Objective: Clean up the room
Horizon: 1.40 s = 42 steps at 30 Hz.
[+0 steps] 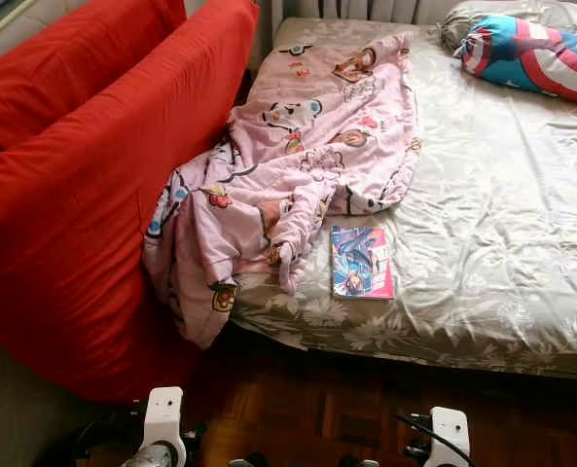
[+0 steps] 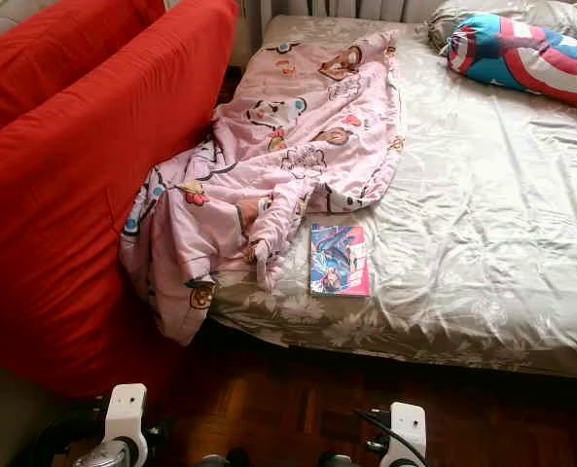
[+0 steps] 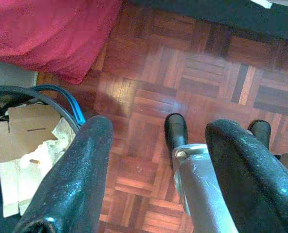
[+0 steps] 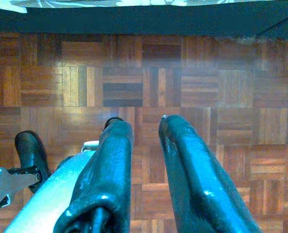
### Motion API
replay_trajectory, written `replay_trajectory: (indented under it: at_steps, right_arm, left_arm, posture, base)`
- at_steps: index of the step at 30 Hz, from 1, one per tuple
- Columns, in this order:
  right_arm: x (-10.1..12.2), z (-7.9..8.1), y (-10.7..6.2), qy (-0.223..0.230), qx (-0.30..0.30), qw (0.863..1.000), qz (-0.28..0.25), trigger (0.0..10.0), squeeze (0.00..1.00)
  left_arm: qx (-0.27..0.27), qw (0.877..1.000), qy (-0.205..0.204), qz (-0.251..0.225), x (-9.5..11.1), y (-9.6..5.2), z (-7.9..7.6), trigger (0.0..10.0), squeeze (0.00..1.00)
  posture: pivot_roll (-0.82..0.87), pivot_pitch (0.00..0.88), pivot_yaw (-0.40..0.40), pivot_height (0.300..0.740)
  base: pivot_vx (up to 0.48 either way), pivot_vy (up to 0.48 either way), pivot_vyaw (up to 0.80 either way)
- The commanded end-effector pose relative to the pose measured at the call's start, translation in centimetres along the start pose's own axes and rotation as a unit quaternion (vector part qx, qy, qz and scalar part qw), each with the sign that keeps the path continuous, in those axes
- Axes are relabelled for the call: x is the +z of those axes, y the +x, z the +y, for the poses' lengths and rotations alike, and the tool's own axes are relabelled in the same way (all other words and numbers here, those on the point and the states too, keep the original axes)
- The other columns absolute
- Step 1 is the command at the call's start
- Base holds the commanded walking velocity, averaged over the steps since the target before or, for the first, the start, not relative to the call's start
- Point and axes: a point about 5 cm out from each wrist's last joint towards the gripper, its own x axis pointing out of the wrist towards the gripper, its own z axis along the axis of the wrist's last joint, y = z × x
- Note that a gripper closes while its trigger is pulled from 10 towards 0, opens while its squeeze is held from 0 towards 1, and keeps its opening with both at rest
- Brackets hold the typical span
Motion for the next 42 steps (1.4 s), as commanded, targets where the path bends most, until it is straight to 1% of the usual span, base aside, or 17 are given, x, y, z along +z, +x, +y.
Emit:
replay_trajectory:
  at_steps: [1, 17, 27, 29, 31, 32, 42]
  right_arm:
    - [-0.99, -0.30, -0.22, -0.003, -0.003, 1.000, 0.017, 10.0, 0.00]
    - [-0.98, -0.24, -0.21, -0.003, -0.004, 1.000, 0.017, 10.0, 0.00]
    - [-1.05, -0.32, -0.23, 0.009, -0.003, 1.000, 0.018, 10.0, 0.00]
    - [-1.02, -0.29, -0.22, 0.008, -0.001, 1.000, 0.018, 10.0, 0.00]
    - [-1.00, -0.30, -0.21, 0.006, 0.000, 1.000, 0.018, 10.0, 0.00]
    - [-0.97, -0.30, -0.21, -0.001, 0.000, 1.000, 0.018, 10.0, 0.00]
    - [-0.91, -0.13, -0.19, -0.002, 0.002, 1.000, 0.016, 10.0, 0.00]
  left_arm:
    - [0.001, 1.000, -0.003, 0.022, -1.38, -0.30, 0.05, 10.0, 0.00]
    - [-0.001, 1.000, -0.002, 0.023, -1.41, -0.31, 0.09, 10.0, 0.00]
    - [-0.001, 1.000, -0.002, 0.023, -1.41, -0.31, 0.06, 10.0, 0.00]
    - [-0.001, 1.000, -0.002, 0.023, -1.41, -0.30, 0.04, 10.0, 0.00]
    - [-0.001, 1.000, -0.003, 0.023, -1.42, -0.30, 0.02, 10.0, 0.00]
    - [-0.001, 1.000, -0.003, 0.023, -1.42, -0.30, 0.01, 10.0, 0.00]
    - [-0.001, 1.000, -0.005, 0.023, -1.38, -0.29, 0.01, 10.0, 0.00]
  posture:
    - [0.04, 0.231, -0.001, 0.740]
    - [0.03, 0.232, 0.001, 0.740]
    - [0.04, 0.232, -0.001, 0.740]
    - [0.04, 0.231, -0.001, 0.740]
    - [0.04, 0.230, -0.003, 0.740]
    - [0.04, 0.230, -0.003, 0.740]
    - [0.04, 0.232, -0.002, 0.740]
  base:
    - [0.000, 0.000, 0.00]
    - [0.000, 0.000, 0.00]
    - [0.000, 0.000, 0.00]
    - [0.000, 0.000, 0.00]
    - [0.000, 0.000, -0.80]
    - [0.000, 0.000, 0.00]
    - [0.000, 0.000, 0.00]
